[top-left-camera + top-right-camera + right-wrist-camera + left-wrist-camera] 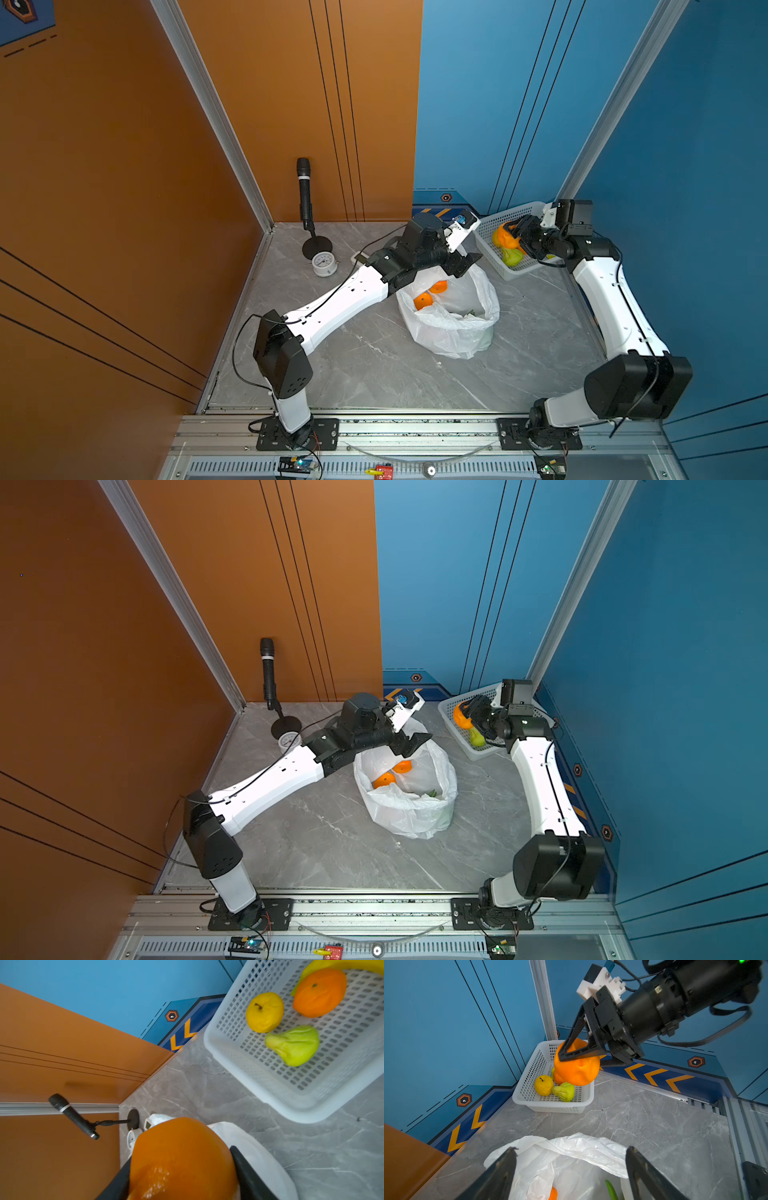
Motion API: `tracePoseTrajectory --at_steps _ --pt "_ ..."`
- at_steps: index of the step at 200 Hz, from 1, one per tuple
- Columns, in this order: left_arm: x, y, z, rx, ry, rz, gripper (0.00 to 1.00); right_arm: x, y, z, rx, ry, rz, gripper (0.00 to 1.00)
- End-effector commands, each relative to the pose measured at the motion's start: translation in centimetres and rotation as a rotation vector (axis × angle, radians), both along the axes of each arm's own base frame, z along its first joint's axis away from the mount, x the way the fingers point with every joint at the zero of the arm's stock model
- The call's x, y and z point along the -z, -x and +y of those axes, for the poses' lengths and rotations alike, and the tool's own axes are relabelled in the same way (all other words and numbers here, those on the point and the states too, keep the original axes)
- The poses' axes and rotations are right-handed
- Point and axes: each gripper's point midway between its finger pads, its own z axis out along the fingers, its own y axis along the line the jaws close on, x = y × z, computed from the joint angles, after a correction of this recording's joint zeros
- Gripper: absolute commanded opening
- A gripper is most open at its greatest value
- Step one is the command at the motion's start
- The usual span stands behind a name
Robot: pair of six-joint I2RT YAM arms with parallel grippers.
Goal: Untie the knot of the plastic bag and take out the fruit
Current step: 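Carry the orange with the right gripper into the white basket and release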
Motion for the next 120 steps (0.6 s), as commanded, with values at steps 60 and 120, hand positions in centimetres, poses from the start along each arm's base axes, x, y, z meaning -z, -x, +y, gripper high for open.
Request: tracePoseTrajectory --at_steps 60,120 --pt "-1.0 -2.4 3.5 0.033 0.049 0.069 0.84 7.1 -5.9 -9.5 0.117 0.322 0.254 0.56" --pt "-0.1 -3.1 2.9 0.055 0.068 0.122 0.85 12.9 -10.9 -15.3 0.200 0.440 0.373 0.55"
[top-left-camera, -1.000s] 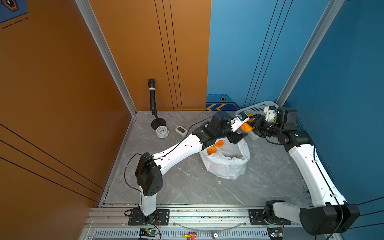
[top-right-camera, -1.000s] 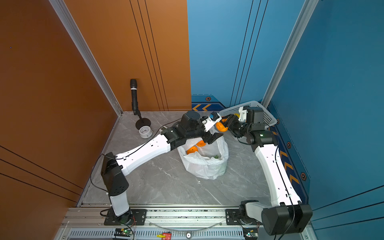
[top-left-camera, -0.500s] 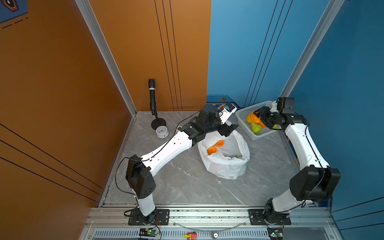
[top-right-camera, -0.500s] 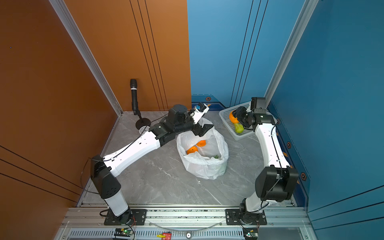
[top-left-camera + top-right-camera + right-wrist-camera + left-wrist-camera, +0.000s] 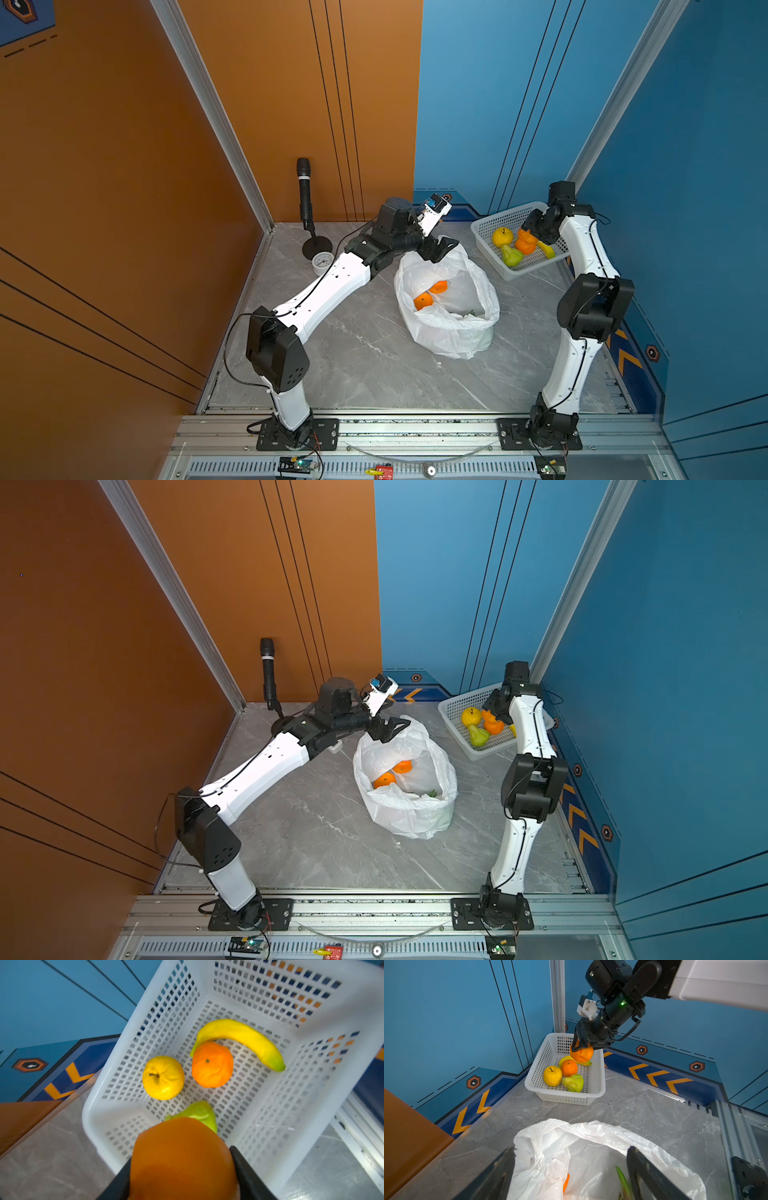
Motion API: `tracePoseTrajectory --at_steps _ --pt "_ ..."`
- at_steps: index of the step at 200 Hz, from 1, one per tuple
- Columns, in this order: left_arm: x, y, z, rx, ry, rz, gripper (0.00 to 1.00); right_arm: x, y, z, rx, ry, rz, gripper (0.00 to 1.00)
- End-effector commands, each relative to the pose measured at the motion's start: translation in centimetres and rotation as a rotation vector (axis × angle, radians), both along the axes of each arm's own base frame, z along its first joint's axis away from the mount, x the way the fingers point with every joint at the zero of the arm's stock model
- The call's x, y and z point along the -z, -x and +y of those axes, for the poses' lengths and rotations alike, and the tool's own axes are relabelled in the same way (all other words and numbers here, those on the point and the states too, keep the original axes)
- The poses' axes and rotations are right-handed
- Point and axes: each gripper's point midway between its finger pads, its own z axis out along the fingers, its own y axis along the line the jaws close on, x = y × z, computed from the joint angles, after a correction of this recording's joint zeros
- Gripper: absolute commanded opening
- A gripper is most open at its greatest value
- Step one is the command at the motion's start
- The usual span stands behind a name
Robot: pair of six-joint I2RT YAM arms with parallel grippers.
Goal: Untie the knot of the plastic bag and take out the fruit
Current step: 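Carry the orange with the right gripper into the white basket and release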
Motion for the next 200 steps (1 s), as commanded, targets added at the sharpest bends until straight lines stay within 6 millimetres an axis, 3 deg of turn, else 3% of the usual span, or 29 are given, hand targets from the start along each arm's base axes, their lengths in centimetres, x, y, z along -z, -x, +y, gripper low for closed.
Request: tracePoseTrajectory --at_steps 1,30,65,96,123,162,181,200 --pt "-0.5 -0.1 -1.0 0.030 0.034 0.026 0.85 2.3 -0.2 -3.0 0.044 0.081 0.082 0.55" --pt "0.4 -1.4 -1.6 -0.024 0.000 0.020 0.85 4.9 -2.6 -5.4 0.087 0.084 0.077 0.55" --pt "1.5 -2.7 -2.3 -0.094 -0.064 0.043 0.85 7.6 -3.2 -8.3 0.160 0.031 0.072 0.54" --pt "2.1 -3.7 -4.0 -0.119 -0.068 0.063 0.85 10.2 -3.9 -8.5 0.164 -0.059 0.065 0.54" --pt "2.3 -4.5 -5.5 -0.140 -0.063 0.074 0.84 12.0 -3.3 -9.1 0.192 -0.075 0.102 0.55" --pt "2.8 -4.3 -7.4 -0.144 -0.070 0.081 0.83 13.1 -2.3 -9.2 0.188 -0.063 0.152 0.63" --pt "3.0 -3.9 -8.1 -0.130 -0.074 0.079 0.82 12.2 -2.4 -8.0 0.126 -0.082 0.146 0.78" --pt "2.9 -3.7 -8.3 -0.120 -0.076 0.066 0.82 10.8 -2.6 -7.0 0.097 -0.123 0.114 0.85"
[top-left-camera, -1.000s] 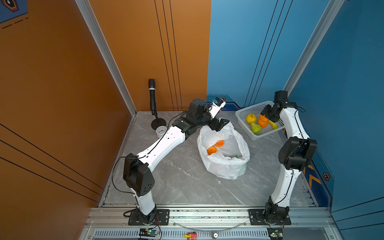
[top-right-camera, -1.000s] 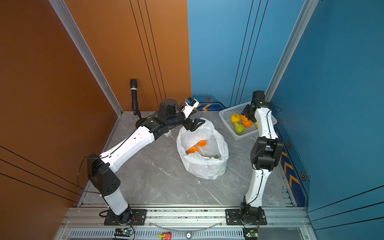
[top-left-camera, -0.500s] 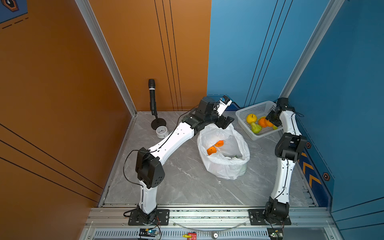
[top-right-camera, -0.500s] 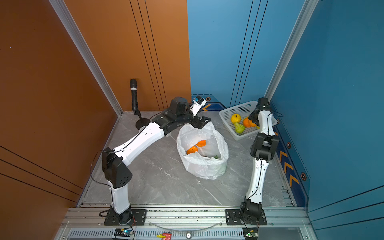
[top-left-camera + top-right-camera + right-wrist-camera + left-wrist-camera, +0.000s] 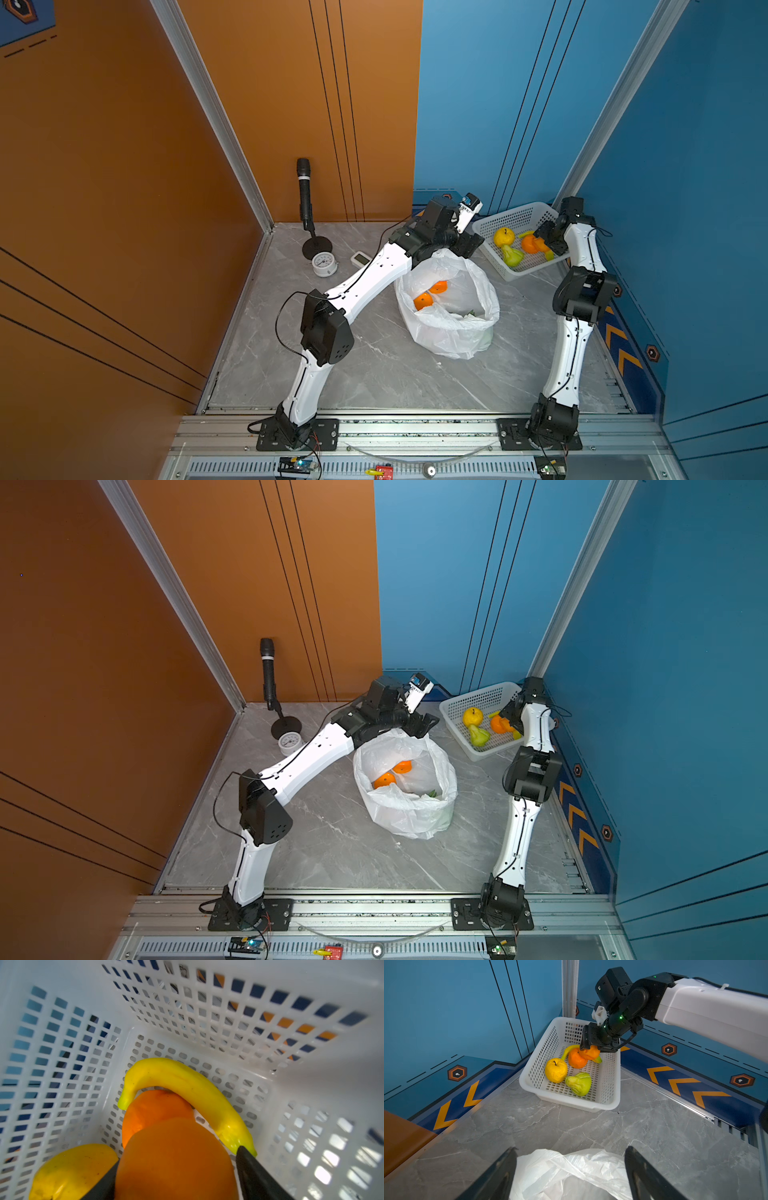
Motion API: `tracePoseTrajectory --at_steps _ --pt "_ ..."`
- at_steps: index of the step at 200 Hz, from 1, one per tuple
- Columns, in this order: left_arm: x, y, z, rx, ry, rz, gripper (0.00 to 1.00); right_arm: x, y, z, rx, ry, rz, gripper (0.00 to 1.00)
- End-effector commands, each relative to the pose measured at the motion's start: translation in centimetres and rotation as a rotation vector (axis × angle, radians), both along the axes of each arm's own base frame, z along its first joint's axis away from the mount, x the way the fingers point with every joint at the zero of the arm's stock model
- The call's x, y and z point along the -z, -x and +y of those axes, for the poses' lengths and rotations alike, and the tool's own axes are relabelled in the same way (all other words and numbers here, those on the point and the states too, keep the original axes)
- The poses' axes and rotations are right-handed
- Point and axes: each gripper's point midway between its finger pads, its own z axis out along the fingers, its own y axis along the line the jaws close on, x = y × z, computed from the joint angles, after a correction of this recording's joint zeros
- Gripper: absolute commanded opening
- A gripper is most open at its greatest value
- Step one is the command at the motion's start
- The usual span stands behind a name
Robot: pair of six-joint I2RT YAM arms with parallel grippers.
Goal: Untie the knot of the plastic bag and take out the fruit
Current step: 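Carry the orange with the right gripper into the white basket and release, then move both grippers back to the bag opening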
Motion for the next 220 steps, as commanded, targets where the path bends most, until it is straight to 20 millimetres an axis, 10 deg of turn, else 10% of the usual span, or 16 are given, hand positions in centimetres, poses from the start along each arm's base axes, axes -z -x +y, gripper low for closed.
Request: tracePoseTrajectory --at_steps 1,119,165,220 --pt "-0.8 0.0 -0.3 -0.008 0.003 -0.016 0.82 1.0 1.4 1.6 -0.043 -0.065 0.058 0.85" --pt "1.4 3.4 3.3 -0.010 -0.087 0.036 0.69 -11.4 3.4 3.6 -0.006 0.046 -0.097 0.98" --pt "4.2 5.3 4.1 0.034 -0.130 0.099 0.60 -18.0 6.2 9.2 -0.084 0.001 -0.200 0.98" --pt "8.4 8.9 6.0 0.069 -0.185 0.205 0.55 -20.3 13.1 18.5 -0.229 -0.024 -0.221 0.98"
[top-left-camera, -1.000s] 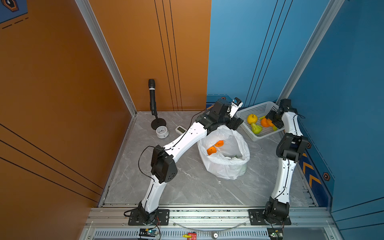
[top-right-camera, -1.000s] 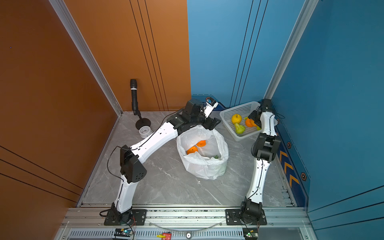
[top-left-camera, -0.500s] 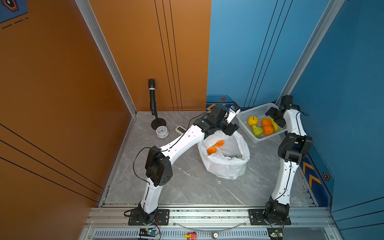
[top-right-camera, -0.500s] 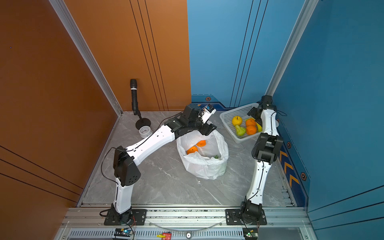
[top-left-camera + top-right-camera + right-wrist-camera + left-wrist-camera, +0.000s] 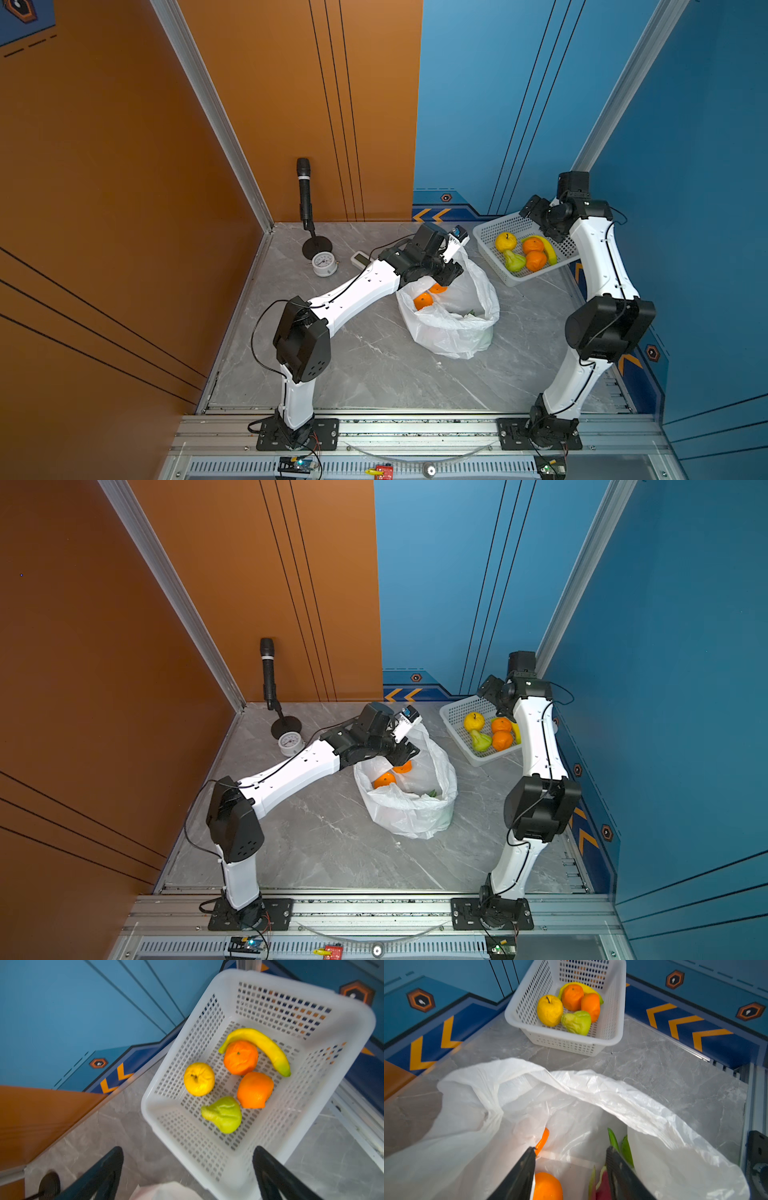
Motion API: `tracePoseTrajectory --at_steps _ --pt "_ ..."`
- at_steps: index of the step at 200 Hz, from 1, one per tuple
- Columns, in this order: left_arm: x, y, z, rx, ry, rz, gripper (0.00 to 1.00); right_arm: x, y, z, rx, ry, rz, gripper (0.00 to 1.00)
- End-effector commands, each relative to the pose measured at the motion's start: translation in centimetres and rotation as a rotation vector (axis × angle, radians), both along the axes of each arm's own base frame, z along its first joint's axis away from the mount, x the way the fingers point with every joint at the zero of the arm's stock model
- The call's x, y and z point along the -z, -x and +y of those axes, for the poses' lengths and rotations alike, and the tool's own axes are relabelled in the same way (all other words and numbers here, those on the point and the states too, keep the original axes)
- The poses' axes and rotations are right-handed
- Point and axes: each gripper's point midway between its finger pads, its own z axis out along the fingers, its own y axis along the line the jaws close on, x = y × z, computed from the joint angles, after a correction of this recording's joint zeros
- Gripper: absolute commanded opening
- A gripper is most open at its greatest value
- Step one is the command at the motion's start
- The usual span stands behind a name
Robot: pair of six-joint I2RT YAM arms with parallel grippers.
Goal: Untie the knot of the plastic bag and take out the fruit
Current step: 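Move both grippers back to the bag opening, then grasp an orange in the bag with the left gripper while the right holds the rim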
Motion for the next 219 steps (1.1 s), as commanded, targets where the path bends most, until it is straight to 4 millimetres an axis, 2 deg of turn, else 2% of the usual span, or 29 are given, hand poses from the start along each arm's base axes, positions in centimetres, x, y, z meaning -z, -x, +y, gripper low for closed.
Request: tracePoseTrajectory --at_steps 1,7,10,39,77,101,110,112,118,133,151,169,195,219 --pt "-0.7 2.7 0.9 0.034 0.014 0.034 0.55 -1.1 2.9 3.3 -0.045 -0.020 -0.016 0.98" --pt "-0.2 3.2 1.2 0.035 0.008 0.049 0.55 -1.4 3.7 4.1 -0.057 -0.021 -0.021 0.98" --pt "-0.2 3.4 1.3 0.034 0.010 0.053 0.55 -0.7 4.2 4.4 -0.064 -0.023 -0.004 0.97" --pt "1.0 6.0 3.4 0.032 -0.003 0.100 0.53 1.0 7.6 8.4 -0.147 -0.042 0.042 0.96" --pt "4.6 8.6 6.3 -0.029 -0.014 0.159 0.51 5.9 12.4 12.6 -0.252 -0.034 0.193 0.95" --pt "6.9 9.6 7.7 -0.071 0.001 0.172 0.50 9.0 15.6 15.4 -0.359 0.012 0.272 0.95" --pt "6.9 9.7 7.9 -0.081 0.000 0.156 0.50 10.2 17.1 16.4 -0.410 0.052 0.306 0.95" --pt "7.8 10.1 8.2 -0.083 -0.016 0.168 0.50 10.5 17.4 16.7 -0.423 0.059 0.313 0.95" --pt "8.6 10.3 8.6 -0.091 -0.030 0.171 0.50 11.1 18.3 17.2 -0.458 0.082 0.332 0.95" --pt "10.3 10.7 9.6 -0.110 -0.062 0.185 0.50 12.7 20.3 18.2 -0.531 0.145 0.368 0.95" --pt "10.9 10.1 9.8 -0.134 -0.054 0.160 0.51 14.1 21.9 19.1 -0.597 0.187 0.383 0.95" --pt "10.5 9.5 9.9 -0.169 -0.020 0.147 0.56 15.0 23.0 19.4 -0.640 0.212 0.396 0.95" --pt "7.4 8.0 9.3 -0.222 0.086 0.126 0.57 14.5 23.6 20.2 -0.679 0.211 0.363 0.94" --pt "4.5 7.0 7.6 -0.221 0.169 0.118 0.57 13.9 23.5 20.5 -0.678 0.190 0.314 0.93"
